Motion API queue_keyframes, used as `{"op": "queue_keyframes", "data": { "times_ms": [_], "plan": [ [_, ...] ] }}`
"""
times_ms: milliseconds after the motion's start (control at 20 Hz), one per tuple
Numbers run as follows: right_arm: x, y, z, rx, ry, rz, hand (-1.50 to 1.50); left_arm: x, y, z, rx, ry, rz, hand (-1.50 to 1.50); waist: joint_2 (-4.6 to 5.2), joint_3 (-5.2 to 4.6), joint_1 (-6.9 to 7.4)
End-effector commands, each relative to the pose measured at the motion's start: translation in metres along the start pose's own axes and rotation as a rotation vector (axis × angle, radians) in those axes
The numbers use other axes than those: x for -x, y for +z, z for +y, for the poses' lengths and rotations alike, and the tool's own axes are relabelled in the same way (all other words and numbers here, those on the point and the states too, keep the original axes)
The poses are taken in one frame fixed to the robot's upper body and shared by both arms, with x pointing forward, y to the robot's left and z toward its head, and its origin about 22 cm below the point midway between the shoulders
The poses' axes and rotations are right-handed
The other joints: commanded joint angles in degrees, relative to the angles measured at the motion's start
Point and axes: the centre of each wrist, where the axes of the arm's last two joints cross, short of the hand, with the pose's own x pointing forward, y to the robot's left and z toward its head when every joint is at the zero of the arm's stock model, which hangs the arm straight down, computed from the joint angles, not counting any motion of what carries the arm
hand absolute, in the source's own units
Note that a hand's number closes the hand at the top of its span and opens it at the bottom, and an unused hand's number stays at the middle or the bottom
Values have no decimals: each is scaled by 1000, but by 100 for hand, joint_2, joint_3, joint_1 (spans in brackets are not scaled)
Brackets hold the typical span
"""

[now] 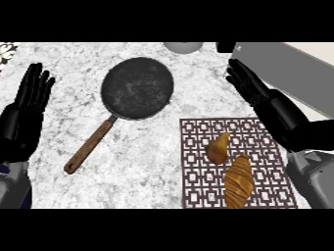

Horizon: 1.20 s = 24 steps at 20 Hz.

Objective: Pick the croissant from the placemat and place it in the tiered shelf

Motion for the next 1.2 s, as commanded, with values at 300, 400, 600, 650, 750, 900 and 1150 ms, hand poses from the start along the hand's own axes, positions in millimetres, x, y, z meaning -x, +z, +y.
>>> {"op": "queue_keyframes", "data": {
  "times_ms": [300,400,600,650,750,900,1150],
  "plan": [
    [47,131,-118,732,508,520,150,76,75,36,-203,-4,566,0,275,-163,-1268],
    [72,169,-109,970,370,600,150,89,97,39,-232,38,683,0,95,-52,-1217],
    [75,213,-52,1080,324,515,-150,93,92,29,-175,78,741,0,24,-47,-799],
    [78,232,-36,1074,326,510,-150,93,99,35,-157,66,748,0,24,-40,-677],
    [50,250,-23,1014,349,480,-150,85,84,22,-116,58,743,0,41,-43,-529],
    [31,257,21,904,295,484,-150,98,88,26,-93,62,739,0,73,-57,-430],
    [-22,261,37,799,309,546,-150,90,85,11,-64,85,734,0,97,-50,-165]
  ]
}}
